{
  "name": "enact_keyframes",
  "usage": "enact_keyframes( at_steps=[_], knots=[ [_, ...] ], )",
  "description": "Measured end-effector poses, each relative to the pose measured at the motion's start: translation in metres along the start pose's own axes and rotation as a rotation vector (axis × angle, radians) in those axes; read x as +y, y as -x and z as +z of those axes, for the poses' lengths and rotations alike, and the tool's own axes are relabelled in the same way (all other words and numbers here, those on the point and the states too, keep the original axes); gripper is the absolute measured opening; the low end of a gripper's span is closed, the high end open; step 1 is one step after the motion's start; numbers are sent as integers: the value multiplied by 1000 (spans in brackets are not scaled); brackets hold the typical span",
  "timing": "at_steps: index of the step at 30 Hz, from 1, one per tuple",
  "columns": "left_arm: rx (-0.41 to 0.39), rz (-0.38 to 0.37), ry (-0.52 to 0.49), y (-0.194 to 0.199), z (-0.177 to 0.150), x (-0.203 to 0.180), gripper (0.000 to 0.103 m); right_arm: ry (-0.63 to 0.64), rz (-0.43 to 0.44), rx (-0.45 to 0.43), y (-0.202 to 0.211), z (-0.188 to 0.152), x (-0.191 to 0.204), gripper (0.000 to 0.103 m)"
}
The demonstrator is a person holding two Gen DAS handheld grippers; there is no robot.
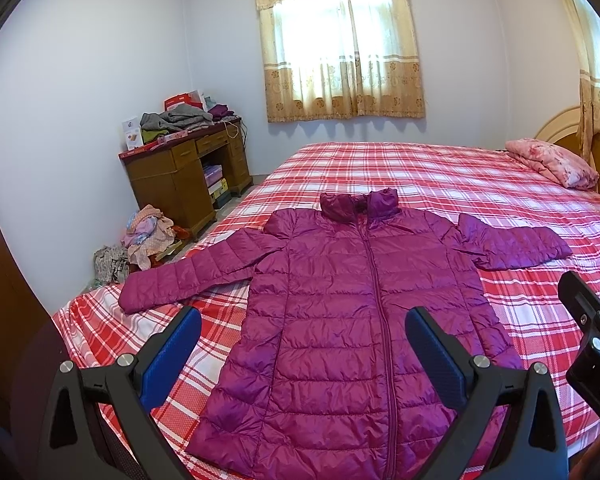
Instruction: Fold large clothes
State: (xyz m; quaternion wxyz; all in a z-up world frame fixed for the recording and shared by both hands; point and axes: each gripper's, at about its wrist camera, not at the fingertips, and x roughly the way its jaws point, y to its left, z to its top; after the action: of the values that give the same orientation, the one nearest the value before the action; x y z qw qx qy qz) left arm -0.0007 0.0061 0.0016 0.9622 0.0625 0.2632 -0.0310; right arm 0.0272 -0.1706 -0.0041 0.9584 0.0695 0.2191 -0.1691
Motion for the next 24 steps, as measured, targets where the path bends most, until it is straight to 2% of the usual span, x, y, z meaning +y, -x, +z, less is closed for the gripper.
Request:
enact_keyframes(
  at_steps=[24],
  knots=[
    [0, -3, 0, 0, -1, 0, 102, -7, 1, 2, 2, 3, 8, 103]
  ],
)
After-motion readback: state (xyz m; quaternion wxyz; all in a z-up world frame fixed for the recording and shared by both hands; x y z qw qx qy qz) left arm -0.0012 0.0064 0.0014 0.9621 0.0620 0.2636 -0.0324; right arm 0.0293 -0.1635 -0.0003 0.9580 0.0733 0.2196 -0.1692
